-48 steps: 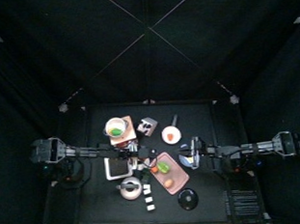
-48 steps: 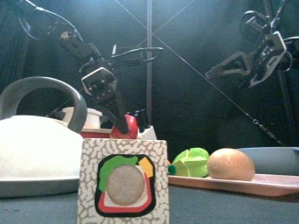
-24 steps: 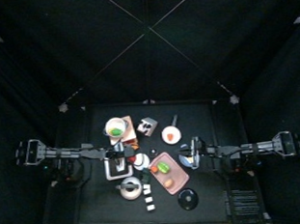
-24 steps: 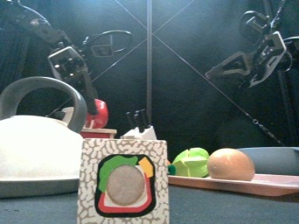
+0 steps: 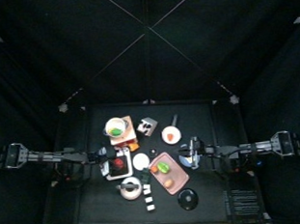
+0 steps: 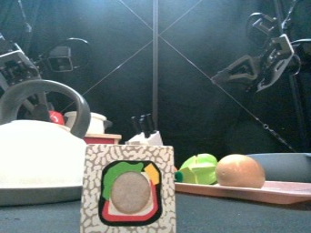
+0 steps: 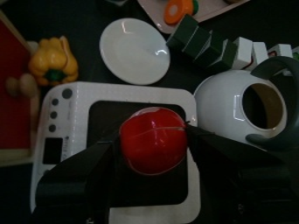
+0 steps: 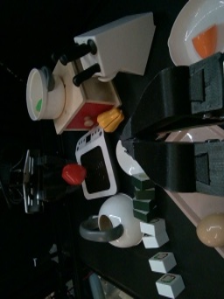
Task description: Place apple on stove
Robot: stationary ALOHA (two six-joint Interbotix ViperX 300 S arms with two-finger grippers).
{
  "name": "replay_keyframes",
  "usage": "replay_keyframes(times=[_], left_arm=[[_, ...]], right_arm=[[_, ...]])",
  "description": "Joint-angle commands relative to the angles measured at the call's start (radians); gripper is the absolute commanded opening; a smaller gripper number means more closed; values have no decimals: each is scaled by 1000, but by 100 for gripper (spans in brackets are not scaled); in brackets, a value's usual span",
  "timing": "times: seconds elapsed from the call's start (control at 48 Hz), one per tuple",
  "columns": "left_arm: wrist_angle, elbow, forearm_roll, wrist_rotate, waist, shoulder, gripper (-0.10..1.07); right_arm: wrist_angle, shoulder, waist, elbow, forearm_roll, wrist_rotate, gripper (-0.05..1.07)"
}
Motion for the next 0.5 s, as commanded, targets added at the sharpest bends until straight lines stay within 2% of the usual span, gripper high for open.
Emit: replay_keyframes(times=[0.0,0.188,0.479], left_arm=[[-14,-8,3,0,-6,-3,82],[-23,11,5,-2,-5,3,82],[-124,29,-9,0,-2,72,87]], right_arm=[[-6,11,-5,-32,3,0,2],[-6,44,-8,-48,0,0,2],[-6,51,-8,-51,0,0,2]])
